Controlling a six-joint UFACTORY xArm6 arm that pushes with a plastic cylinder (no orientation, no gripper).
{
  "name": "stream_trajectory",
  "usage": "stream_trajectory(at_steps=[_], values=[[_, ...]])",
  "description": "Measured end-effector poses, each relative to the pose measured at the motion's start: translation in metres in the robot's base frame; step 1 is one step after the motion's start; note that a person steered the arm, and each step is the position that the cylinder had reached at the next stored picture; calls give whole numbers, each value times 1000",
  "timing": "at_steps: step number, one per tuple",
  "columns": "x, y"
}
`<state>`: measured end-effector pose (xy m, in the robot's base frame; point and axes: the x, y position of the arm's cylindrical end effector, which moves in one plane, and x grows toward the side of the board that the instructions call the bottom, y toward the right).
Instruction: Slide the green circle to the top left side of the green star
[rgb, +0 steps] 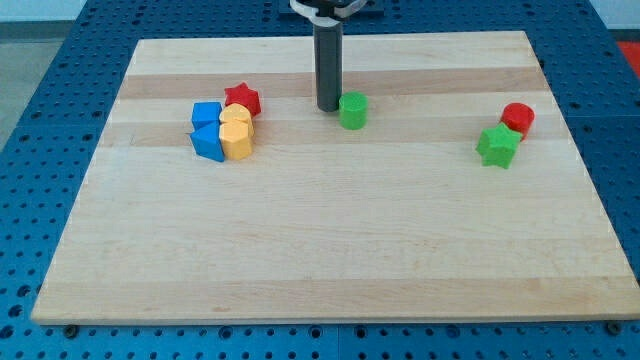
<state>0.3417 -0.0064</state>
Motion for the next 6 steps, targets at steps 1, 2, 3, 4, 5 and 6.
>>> stream_trajectory(at_steps=[1, 2, 3, 4, 5, 6], values=[[10, -5], [11, 24], [11, 55], [11, 91], [11, 119], [11, 150]])
